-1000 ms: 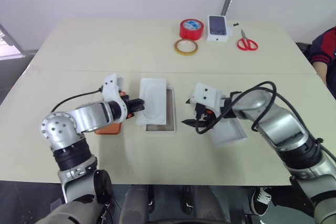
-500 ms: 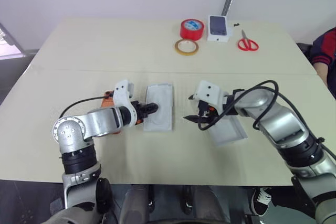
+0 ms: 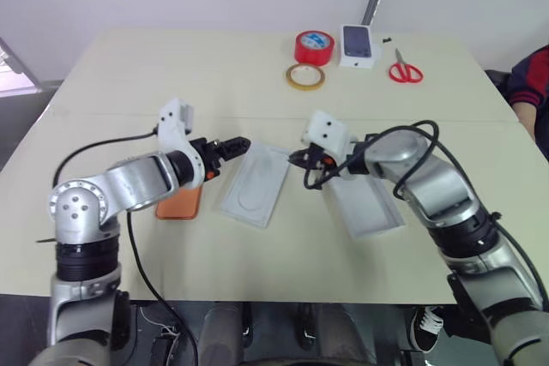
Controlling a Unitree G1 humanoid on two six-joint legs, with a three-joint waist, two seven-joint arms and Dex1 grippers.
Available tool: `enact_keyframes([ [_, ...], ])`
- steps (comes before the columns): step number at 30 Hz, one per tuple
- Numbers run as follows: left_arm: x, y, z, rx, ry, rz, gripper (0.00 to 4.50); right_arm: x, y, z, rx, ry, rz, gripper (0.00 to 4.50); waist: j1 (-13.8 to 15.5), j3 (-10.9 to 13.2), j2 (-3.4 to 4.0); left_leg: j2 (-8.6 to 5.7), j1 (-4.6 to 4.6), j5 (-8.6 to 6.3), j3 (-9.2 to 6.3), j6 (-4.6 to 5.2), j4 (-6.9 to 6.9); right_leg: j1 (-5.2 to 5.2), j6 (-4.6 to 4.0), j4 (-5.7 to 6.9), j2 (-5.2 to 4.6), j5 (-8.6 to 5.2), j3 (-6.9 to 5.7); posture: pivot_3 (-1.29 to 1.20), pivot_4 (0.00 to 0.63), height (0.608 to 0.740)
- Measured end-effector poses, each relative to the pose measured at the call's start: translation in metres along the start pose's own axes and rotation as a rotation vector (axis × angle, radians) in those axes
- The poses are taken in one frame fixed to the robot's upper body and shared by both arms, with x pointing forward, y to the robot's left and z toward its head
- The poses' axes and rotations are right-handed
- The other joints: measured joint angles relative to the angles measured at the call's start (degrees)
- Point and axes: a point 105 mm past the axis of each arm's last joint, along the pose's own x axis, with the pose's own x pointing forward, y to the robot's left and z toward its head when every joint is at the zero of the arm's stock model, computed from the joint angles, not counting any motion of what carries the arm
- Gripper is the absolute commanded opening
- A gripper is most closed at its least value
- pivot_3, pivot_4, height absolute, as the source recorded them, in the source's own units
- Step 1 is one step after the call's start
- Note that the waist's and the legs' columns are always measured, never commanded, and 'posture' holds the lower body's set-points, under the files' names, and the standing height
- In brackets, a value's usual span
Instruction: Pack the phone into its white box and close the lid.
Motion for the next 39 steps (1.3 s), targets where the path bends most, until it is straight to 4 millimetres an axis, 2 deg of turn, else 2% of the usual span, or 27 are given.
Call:
enact_keyframes([
  [3,-0.020,0.028,0.003,0.192,-0.014,0.095,4.01,0.022,0.015,0.012,0.027,-0.014,0.018,0.05,-1.1,0.0,0.02,0.01,0.05,0.13,0.10,-0.26,-0.43,-0.20,0.00,0.00,0.04,0.00,0.05,0.00,0.150,0.740],
  [6,-0.037,0.056,-0.009,0.308,0.022,0.139,4.01,0.040,0.022,0.005,0.065,0.036,0.008,0.05,-1.2,0.0,0.06,0.07,-0.06,0.19,0.14,-0.52,-0.69,-0.52,0.00,0.05,0.11,0.00,0.06,0.00,0.150,0.740],
  [8,-0.045,0.063,-0.020,0.354,0.053,0.113,4.01,0.047,0.021,-0.001,0.081,0.068,-0.012,0.05,-1.0,0.0,0.05,0.10,-0.17,0.18,0.11,-0.61,-0.71,-0.59,-0.01,0.02,0.10,0.00,0.03,0.00,0.150,0.740],
  [15,-0.073,0.058,-0.045,0.567,0.129,-0.046,4.01,0.067,0.018,-0.021,0.047,0.174,-0.079,0.05,-1.4,0.0,0.07,0.11,-0.90,0.19,0.26,-0.65,-0.75,-1.66,-0.23,-0.06,-0.15,0.14,0.15,0.00,0.150,0.740],
  [19,-0.081,0.052,-0.061,0.599,0.183,-0.119,4.01,0.071,0.010,-0.019,-0.018,0.181,-0.134,0.05,-1.5,0.0,0.07,0.16,-1.04,0.22,0.26,-0.68,-0.75,-1.60,-0.24,-0.03,-0.08,0.15,0.15,0.00,0.150,0.740],
  [24,-0.083,0.043,-0.067,0.636,0.188,-0.165,4.01,0.072,0.005,-0.021,-0.109,0.190,-0.166,0.05,-1.4,0.0,0.08,0.16,-1.02,0.23,0.27,-0.68,-0.69,-1.53,-0.23,-0.02,0.00,0.15,0.14,0.00,0.150,0.740],
  [30,-0.082,0.044,-0.068,0.637,0.174,-0.154,4.01,0.065,-0.005,-0.025,-0.231,0.195,-0.187,0.05,-1.4,0.0,0.08,0.19,-1.01,0.24,0.27,-0.66,-0.62,-1.49,-0.22,0.03,0.19,0.15,0.14,0.00,0.150,0.740],
  [35,-0.078,0.045,-0.065,0.620,0.152,-0.138,4.01,0.063,0.003,-0.016,-0.236,0.107,-0.118,0.05,-1.4,0.0,0.07,0.23,-0.98,0.40,0.24,-0.58,-0.61,-1.48,-0.18,0.13,0.42,0.16,0.14,0.00,0.150,0.740],
  [39,-0.075,0.050,-0.060,0.587,0.135,-0.091,4.01,0.051,0.017,0.008,-0.158,-0.002,-0.015,0.05,-1.4,0.0,0.07,0.28,-0.92,0.46,0.22,-0.64,-0.57,-1.47,-0.11,0.28,0.48,0.20,0.14,0.00,0.150,0.740],
])
